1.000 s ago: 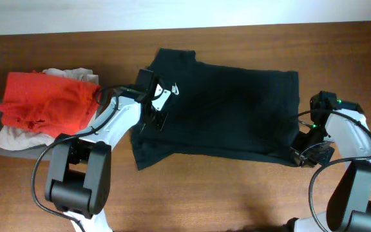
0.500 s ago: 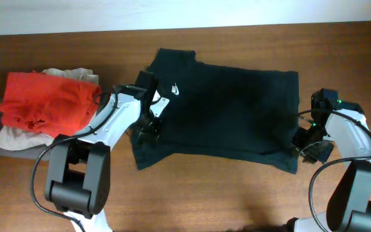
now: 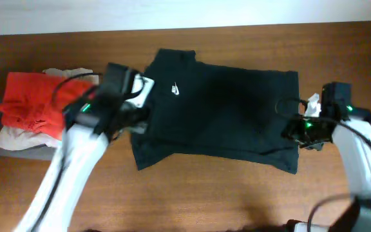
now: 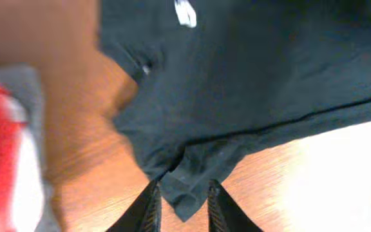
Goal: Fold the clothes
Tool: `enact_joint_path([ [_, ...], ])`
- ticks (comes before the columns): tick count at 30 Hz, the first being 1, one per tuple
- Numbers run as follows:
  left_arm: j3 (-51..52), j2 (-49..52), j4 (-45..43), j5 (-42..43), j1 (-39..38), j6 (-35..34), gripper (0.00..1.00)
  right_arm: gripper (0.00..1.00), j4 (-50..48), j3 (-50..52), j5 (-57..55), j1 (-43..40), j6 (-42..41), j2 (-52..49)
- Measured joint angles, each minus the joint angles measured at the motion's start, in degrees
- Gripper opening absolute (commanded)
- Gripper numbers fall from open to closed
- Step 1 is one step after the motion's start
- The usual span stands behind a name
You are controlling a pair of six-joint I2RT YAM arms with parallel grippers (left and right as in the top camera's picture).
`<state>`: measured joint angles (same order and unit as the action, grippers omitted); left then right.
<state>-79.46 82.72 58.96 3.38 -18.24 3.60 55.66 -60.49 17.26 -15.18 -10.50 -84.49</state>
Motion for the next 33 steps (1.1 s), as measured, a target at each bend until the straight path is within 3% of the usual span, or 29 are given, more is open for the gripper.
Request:
enact_joint_path([
  [1,0.7,-3.3,-0.4,-0.3,0.0,-0.6,0.34,0.61,0.3,0.0,0.2,0.0,0.3,2.2],
  [2,2.2,-6.3,-0.6,-0.5,0.0,-1.3,0.38,0.64,0.6,0.0,0.4,0.0,0.4,4.0],
  [7,17.0,-12.8,-6.0,-0.5,0.0,-6.2,0.52,0.64,3.0,0.0,0.9,0.0,0.0,8.3],
  [14,33.2,-6.7,-15.6,3.7,0.0,-9.7,0.59,0.64,4.1,0.0,0.8,0.0,-1.4,8.2],
  [23,34.5,3.9,-32.2,4.2,0.0,-9.2,0.61,0.62,4.8,0.0,0.8,0.0,-1.5,8.2],
  [25,34.5,6.0,-34.6,4.3,0.0,-8.2,0.53,0.61,5.2,0.0,0.7,0.0,-1.5,8.2],
  [26,34.5,6.9,-35.6,4.4,0.0,-7.7,0.31,0.60,5.4,0.0,0.6,0.0,-1.6,8.2],
  [28,34.5,8.1,-36.2,4.5,0.0,-6.3,0.11,0.59,5.7,0.0,0.6,0.0,-1.5,8.2],
  [31,34.4,8.2,-35.1,5.8,0.0,-5.3,0.01,0.59,5.9,0.0,0.6,0.0,-1.5,8.2],
  [33,34.1,8.1,-32.5,7.2,0.0,-4.9,0.00,0.59,5.9,0.0,0.6,0.0,-1.5,8.2],
])
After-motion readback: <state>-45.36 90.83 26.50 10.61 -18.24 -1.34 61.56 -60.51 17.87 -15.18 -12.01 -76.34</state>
